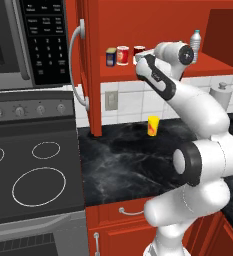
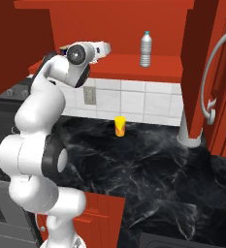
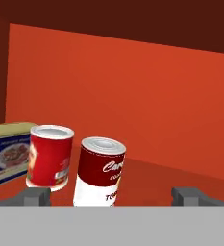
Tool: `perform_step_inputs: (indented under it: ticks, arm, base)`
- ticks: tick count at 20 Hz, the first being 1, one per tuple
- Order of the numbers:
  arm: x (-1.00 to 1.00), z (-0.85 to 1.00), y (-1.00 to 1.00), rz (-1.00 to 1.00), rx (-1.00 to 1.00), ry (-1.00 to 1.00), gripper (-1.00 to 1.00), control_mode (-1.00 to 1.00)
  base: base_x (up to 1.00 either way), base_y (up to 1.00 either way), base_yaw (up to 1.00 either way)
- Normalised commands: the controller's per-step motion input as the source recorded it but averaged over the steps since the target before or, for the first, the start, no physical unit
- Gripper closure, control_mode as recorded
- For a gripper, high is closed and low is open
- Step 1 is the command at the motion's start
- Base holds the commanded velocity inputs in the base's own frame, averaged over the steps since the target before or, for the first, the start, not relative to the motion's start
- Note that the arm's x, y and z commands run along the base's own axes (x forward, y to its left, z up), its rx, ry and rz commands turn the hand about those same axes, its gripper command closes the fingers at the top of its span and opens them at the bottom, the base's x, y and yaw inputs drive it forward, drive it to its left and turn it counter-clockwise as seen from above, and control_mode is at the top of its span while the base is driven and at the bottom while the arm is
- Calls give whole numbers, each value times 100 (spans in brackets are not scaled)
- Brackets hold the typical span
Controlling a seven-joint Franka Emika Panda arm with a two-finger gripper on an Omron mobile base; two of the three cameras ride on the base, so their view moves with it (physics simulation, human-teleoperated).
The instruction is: Pick the cans from the counter and place them in their designated side in the cabinet.
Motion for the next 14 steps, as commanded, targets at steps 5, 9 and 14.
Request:
perform_step_inputs:
  ticks: [5,9,14]
  arm:
    - [-80,0,0,1,-1,10,-100,-100]
    - [-88,0,3,1,-2,2,-100,-100]
    - [-92,0,2,2,-2,0,-100,-100]
  base:
    - [0,0,0]
    - [0,0,0]
    - [0,0,0]
